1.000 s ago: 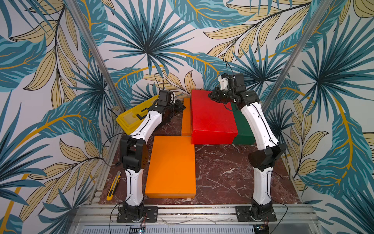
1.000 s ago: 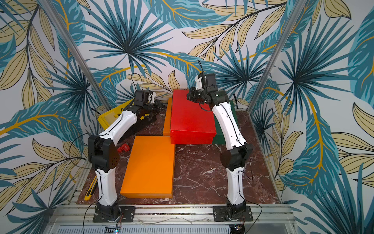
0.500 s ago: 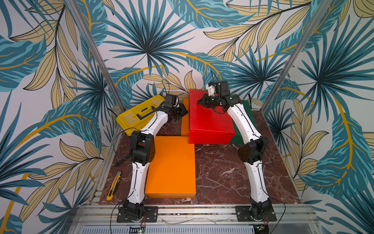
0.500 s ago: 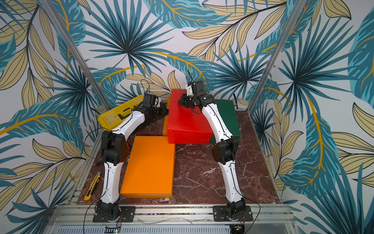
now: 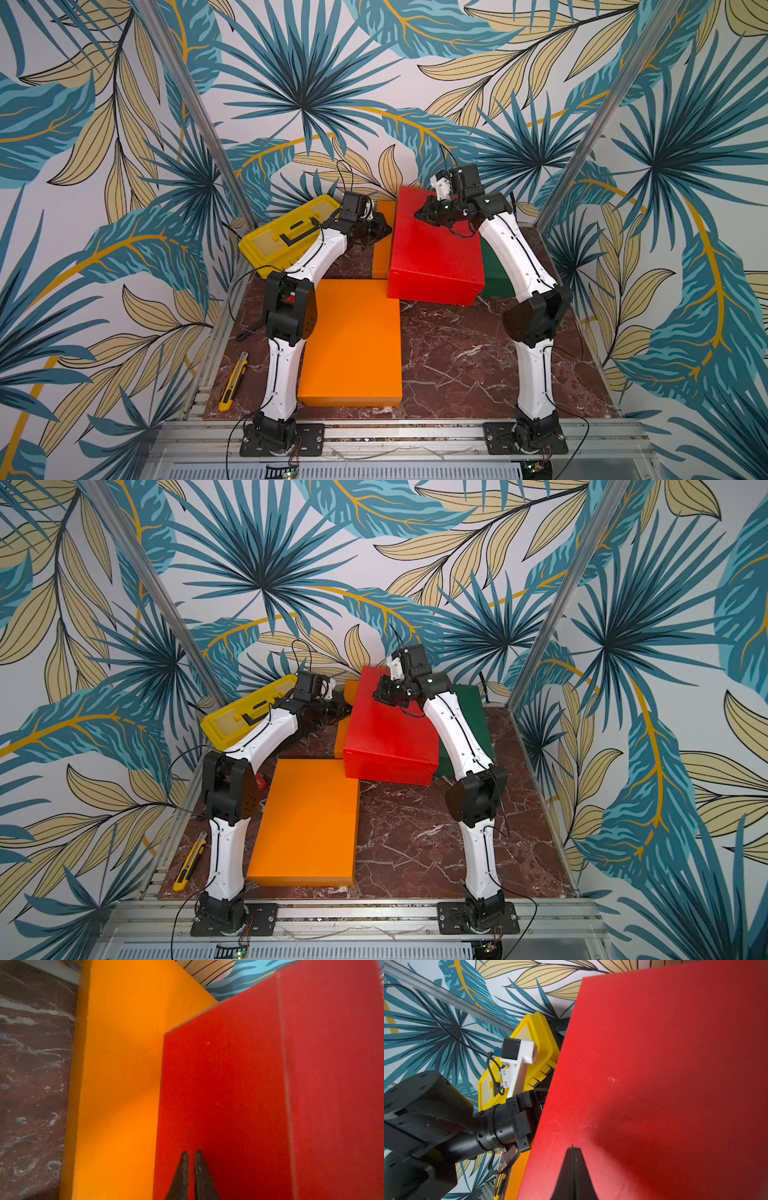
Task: Stack the shoeboxes
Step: Move the shoebox to the shoebox.
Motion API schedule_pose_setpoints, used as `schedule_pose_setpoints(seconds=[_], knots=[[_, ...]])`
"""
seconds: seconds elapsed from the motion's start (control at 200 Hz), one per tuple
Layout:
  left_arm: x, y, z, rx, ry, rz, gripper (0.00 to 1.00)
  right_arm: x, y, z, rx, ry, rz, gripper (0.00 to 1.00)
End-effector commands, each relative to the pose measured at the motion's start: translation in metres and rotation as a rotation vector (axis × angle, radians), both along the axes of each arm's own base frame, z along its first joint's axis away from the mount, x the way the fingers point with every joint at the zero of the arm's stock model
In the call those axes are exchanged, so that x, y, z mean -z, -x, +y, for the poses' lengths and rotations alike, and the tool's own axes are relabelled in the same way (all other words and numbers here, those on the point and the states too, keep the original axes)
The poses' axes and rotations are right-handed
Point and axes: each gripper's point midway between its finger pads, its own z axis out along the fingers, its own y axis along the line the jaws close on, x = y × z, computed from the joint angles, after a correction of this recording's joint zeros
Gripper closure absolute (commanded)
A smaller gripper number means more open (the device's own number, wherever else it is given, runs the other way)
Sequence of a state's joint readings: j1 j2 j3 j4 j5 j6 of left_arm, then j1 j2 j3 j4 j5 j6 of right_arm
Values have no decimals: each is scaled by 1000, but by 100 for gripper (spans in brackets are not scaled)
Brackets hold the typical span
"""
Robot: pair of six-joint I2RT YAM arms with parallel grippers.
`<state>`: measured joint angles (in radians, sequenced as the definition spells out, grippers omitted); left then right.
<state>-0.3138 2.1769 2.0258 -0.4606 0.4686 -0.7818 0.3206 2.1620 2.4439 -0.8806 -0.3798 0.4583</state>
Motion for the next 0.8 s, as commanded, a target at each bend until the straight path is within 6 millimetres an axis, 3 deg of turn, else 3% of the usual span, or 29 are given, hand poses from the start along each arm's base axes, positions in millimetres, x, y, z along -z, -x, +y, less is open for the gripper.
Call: schedule_pose_setpoints(seconds=[0.0,0.14,0.235,0.486,0.611,0.796], knots=[[-33,2,7,1,13,-75,90,0,9,-12,11,43,11,100],[-35,4,5,-2,24,-69,91,1,5,-12,18,33,11,100],[-31,10,-8,19,33,-55,93,11,-3,-2,6,-16,35,100],[-6,24,-62,121,86,-3,93,77,-7,38,-63,16,177,100],[1,25,-69,131,91,16,93,94,-7,34,-42,52,211,100],[-5,28,-67,125,84,3,93,108,-6,24,-23,88,236,100]])
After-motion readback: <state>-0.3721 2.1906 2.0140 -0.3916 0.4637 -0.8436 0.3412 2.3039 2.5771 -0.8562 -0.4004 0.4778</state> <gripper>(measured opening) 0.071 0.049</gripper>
